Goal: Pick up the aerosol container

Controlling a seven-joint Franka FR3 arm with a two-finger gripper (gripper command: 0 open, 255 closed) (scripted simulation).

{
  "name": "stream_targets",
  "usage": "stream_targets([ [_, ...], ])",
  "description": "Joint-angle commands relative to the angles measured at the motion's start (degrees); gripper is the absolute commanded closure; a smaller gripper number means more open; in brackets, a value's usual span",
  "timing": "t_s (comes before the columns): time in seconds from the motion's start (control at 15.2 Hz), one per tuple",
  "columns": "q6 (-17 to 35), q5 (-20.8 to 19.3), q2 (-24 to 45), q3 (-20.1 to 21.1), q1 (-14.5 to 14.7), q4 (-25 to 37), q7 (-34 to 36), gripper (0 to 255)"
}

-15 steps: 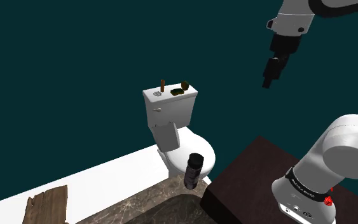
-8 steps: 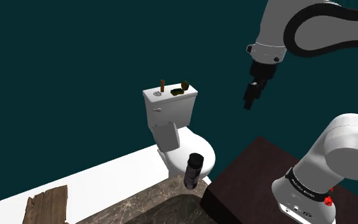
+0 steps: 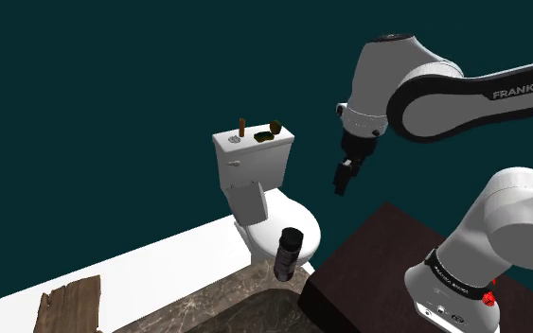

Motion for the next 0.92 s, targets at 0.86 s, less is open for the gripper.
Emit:
stream_targets([
  [0.86,31.68,-6.14,30.89,14.01,1.12,0.35,14.54,0],
])
